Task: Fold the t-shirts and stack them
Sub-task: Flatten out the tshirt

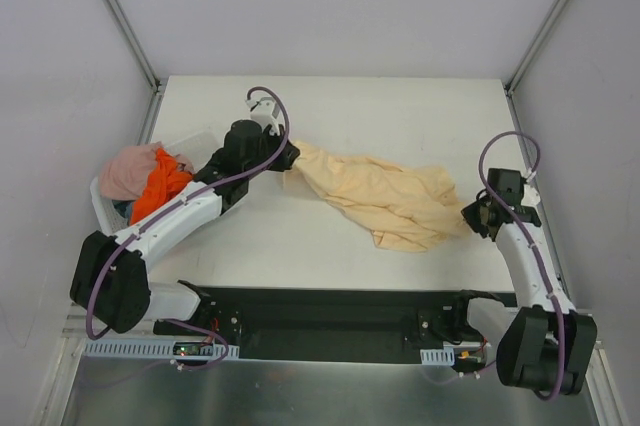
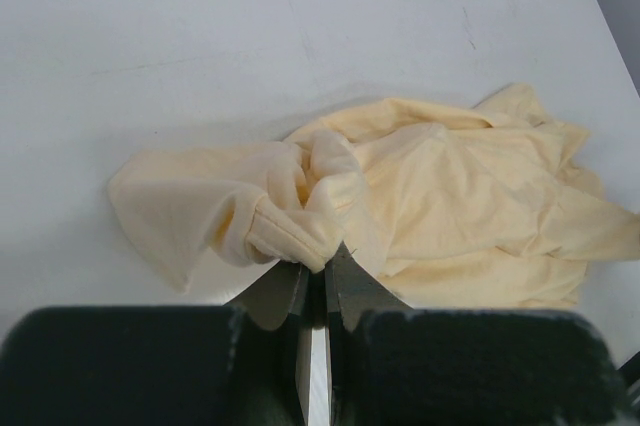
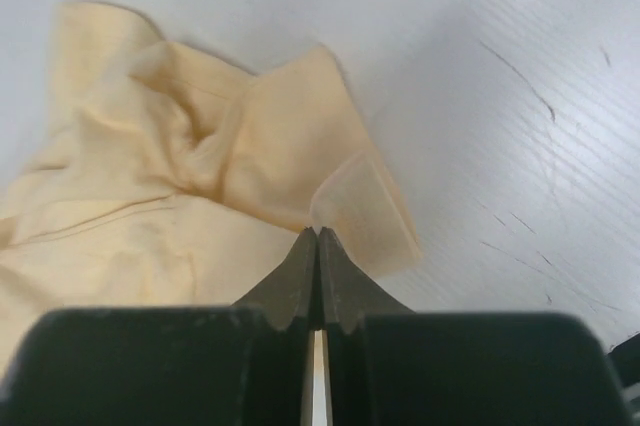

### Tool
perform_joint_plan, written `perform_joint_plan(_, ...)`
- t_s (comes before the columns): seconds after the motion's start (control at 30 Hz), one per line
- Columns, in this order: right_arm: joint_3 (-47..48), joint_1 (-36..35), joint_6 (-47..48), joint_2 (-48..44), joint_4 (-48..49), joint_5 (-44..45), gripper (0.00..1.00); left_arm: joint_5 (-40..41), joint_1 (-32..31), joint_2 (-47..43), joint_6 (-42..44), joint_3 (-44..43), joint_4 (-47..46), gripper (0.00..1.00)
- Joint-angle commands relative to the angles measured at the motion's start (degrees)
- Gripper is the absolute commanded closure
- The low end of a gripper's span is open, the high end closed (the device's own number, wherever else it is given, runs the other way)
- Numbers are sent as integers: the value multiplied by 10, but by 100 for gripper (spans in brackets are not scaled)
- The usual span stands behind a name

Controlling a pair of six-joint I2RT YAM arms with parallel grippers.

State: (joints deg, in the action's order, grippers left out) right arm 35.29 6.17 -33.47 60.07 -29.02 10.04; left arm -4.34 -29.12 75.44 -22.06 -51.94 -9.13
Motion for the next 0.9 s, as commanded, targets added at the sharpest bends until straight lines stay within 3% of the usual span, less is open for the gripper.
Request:
perform_joint_plan(0.0, 91, 4, 67, -89, -44, 33, 99, 13, 5, -48, 19, -39, -26, 100)
perform_joint_plan(0.17, 216, 4, 125, -152, -107, 81, 99, 16, 5, -92, 54, -65, -57, 100)
perform_joint_plan(0.4, 374, 4, 175, -237, -105, 103, 99, 14, 5, -173, 92, -126, -66, 100)
perform_joint_plan(0.63, 621, 4, 242, -195, -173, 103, 99, -44, 5, -265, 102, -201, -75, 100)
perform_joint_plan(0.87, 817, 4, 283, -138, -186, 103, 99, -123, 5, -274, 101, -328, -34, 100)
